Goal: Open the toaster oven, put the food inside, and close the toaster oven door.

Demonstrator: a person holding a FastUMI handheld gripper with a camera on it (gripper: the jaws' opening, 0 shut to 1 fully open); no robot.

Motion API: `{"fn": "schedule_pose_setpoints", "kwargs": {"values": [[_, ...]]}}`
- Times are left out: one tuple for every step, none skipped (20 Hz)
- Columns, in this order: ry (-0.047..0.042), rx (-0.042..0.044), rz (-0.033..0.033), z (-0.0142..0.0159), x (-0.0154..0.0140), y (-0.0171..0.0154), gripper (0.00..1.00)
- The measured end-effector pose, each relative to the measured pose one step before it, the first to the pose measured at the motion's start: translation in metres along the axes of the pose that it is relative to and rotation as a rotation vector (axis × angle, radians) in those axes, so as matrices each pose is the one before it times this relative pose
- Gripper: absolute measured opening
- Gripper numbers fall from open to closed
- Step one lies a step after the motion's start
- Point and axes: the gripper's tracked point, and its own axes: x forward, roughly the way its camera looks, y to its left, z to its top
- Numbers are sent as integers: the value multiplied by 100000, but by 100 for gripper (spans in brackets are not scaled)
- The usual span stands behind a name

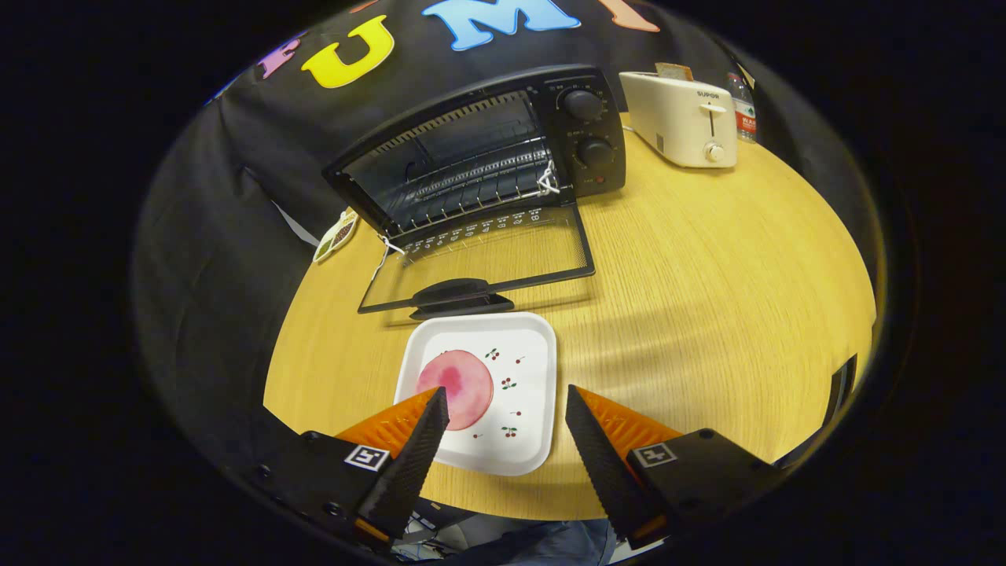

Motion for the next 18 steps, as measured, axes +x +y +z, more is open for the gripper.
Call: {"fn": "schedule_pose_setpoints", "kwargs": {"values": [[3536, 1317, -163, -222, 465, -244, 93], [3679, 1556, 169, -411, 497, -165, 93], [2964, 838, 371, -236, 638, -81, 87], [3069, 110, 978, -235, 268, 45, 86], [1077, 169, 270, 107, 338, 17, 86], [579, 288, -653, 154, 89, -441, 71], [1175, 1018, 30, 143, -120, -189, 57], [1513, 557, -55, -9, 43, -183, 50], [1311, 113, -706, 57, 96, -360, 42], [1072, -388, -1547, 14, 292, -613, 35], [1007, 838, 1123, -88, 531, -229, 27], [1056, 1478, 2454, 125, -820, 50, 19], [1295, 3231, 2751, 100, -72, -48, 11], [952, 3259, 2102, -155, 283, 172, 3], [1274, 723, 2347, -261, -66, 141, 3], [2109, -358, 2343, -371, 241, 197, 2], [999, -102, 2127, -139, 95, 124, 2], [433, 217, 2192, -244, -20, 279, 2]]}}
